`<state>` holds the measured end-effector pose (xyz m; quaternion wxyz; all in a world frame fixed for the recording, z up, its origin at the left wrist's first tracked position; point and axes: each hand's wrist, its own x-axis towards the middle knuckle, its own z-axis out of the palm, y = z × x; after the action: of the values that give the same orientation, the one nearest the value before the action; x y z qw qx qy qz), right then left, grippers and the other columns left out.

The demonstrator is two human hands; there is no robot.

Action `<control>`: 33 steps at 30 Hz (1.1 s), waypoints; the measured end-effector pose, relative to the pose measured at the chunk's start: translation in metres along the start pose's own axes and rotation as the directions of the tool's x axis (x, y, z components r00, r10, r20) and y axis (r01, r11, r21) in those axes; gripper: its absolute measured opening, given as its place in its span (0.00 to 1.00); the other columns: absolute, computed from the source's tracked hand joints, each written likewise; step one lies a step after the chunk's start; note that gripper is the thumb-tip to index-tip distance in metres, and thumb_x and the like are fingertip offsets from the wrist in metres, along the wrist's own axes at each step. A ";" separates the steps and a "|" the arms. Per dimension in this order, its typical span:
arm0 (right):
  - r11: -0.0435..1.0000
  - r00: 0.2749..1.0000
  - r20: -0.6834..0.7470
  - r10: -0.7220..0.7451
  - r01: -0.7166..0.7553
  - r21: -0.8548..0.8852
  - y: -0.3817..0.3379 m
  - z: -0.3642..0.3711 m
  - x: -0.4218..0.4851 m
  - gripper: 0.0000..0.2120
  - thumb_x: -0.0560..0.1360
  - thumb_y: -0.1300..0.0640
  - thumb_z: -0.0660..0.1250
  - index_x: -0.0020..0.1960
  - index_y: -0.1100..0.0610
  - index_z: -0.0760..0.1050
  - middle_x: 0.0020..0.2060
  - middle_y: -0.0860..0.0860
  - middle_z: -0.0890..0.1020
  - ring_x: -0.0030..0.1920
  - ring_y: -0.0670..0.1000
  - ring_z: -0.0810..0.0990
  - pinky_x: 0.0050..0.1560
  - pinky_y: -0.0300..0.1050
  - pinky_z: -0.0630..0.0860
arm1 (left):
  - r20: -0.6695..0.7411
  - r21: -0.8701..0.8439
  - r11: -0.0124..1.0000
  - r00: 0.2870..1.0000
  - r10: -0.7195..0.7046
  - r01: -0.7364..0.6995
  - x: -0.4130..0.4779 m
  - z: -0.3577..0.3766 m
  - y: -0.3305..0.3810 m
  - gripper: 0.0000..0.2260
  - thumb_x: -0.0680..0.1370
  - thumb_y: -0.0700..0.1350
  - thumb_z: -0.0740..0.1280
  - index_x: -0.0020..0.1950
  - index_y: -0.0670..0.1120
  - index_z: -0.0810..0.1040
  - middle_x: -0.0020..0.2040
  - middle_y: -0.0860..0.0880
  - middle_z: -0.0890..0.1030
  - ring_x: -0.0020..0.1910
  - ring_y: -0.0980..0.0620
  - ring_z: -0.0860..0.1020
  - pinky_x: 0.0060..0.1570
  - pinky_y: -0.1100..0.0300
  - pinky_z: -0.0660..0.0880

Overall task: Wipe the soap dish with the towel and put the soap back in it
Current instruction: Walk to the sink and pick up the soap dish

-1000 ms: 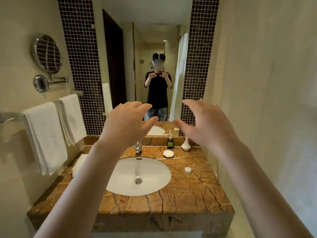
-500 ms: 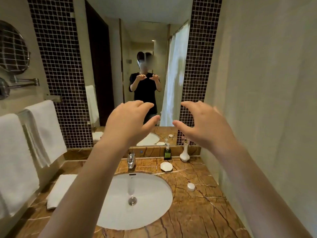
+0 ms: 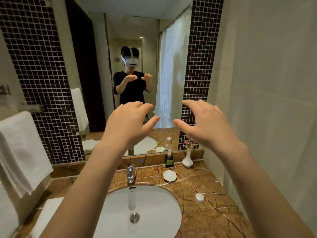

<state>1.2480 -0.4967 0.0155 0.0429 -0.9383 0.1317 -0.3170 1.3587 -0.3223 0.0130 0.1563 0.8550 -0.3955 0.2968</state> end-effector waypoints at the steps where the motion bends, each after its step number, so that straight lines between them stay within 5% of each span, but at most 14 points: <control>1: 1.000 1.000 -0.004 -0.003 0.003 0.001 0.001 0.003 0.005 0.32 0.71 0.33 0.56 0.71 0.47 0.62 0.65 0.49 0.74 0.67 0.51 0.69 0.70 0.63 0.61 | -0.004 -0.003 1.000 1.000 -0.002 0.002 0.005 0.003 -0.003 0.25 0.76 0.62 0.53 0.68 0.52 0.70 0.62 0.50 0.78 0.62 0.50 0.74 0.56 0.52 0.72; 21: 0.987 0.992 0.008 -0.122 0.121 0.102 0.061 0.059 0.108 0.31 0.72 0.33 0.56 0.70 0.48 0.64 0.64 0.50 0.75 0.66 0.51 0.70 0.69 0.63 0.63 | 0.011 0.072 0.994 0.997 -0.078 0.077 0.096 0.075 -0.012 0.24 0.77 0.62 0.53 0.68 0.52 0.69 0.63 0.50 0.77 0.61 0.50 0.74 0.57 0.51 0.71; 33: 0.999 0.998 0.066 -0.021 0.018 0.042 0.084 0.125 0.135 0.32 0.72 0.35 0.58 0.71 0.50 0.64 0.65 0.51 0.75 0.66 0.53 0.71 0.65 0.57 0.69 | 0.061 -0.057 0.998 0.998 -0.015 0.018 0.131 0.156 -0.042 0.25 0.77 0.61 0.52 0.68 0.51 0.70 0.64 0.50 0.77 0.63 0.49 0.74 0.56 0.50 0.72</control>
<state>1.4086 -0.6151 -0.0188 0.0639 -0.9484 0.1145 -0.2888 1.5176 -0.4503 -0.0269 0.1713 0.8620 -0.4014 0.2577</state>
